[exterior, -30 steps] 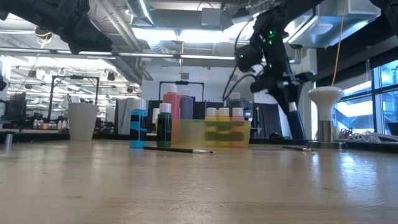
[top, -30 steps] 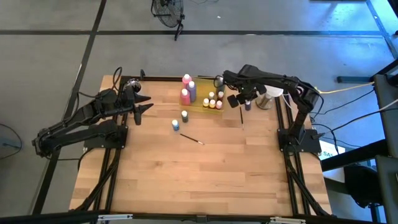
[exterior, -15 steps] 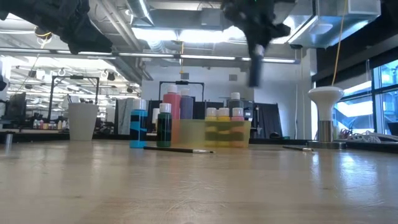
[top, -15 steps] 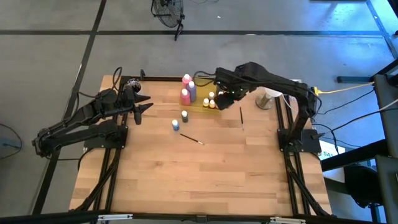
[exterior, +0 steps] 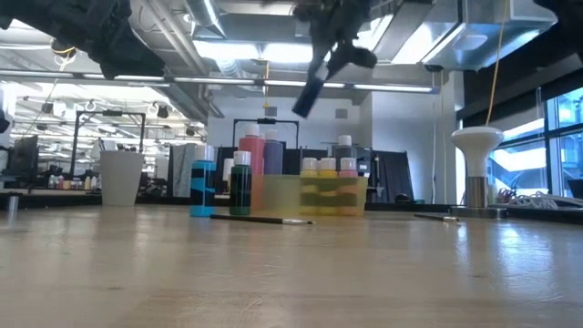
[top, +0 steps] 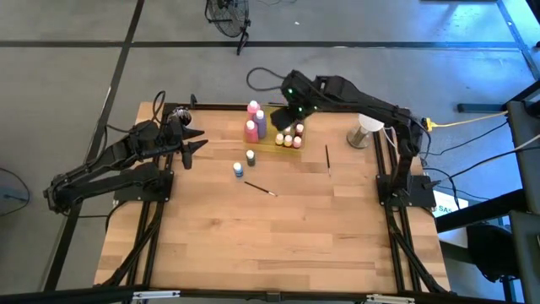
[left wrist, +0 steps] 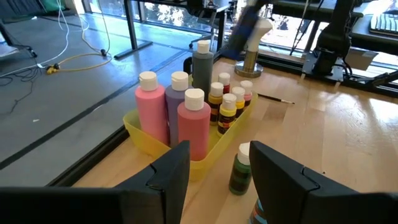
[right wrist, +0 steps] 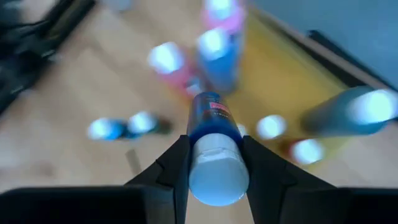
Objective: Pick & Place Paint Supplies
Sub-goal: Put the small blue paint bottle into the yellow bin
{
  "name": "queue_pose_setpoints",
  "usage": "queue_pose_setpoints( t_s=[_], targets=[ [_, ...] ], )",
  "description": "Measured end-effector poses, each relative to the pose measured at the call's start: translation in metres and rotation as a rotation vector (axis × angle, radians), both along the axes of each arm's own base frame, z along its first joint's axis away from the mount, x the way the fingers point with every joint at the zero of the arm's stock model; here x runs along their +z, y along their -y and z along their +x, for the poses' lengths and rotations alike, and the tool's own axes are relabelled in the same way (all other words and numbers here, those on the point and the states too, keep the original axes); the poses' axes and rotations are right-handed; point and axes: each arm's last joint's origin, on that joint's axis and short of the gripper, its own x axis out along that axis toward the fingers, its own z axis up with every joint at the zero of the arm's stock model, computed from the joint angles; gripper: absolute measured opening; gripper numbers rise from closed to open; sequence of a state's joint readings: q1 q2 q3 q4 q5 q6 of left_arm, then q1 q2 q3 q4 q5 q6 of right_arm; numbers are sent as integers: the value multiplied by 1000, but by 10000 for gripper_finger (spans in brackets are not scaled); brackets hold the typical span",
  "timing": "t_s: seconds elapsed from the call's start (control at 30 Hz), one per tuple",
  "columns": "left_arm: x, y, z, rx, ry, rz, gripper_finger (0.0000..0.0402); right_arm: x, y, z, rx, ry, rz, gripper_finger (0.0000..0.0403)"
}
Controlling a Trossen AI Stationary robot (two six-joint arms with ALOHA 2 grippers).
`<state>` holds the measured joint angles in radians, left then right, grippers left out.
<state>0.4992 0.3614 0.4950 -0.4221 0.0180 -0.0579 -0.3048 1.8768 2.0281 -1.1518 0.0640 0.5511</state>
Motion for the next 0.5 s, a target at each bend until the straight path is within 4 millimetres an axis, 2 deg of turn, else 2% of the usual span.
queue_pose_setpoints(
  t_s=[0.1, 0.5],
  targets=[
    [0, 0, 0, -1, -1, 3, 162, -12, 19, 1, -30, -48, -4, 114],
    [0, 0, 0, -1, 2, 4, 162, -59, 73, 8, -83, -184, -12, 114]
  ],
)
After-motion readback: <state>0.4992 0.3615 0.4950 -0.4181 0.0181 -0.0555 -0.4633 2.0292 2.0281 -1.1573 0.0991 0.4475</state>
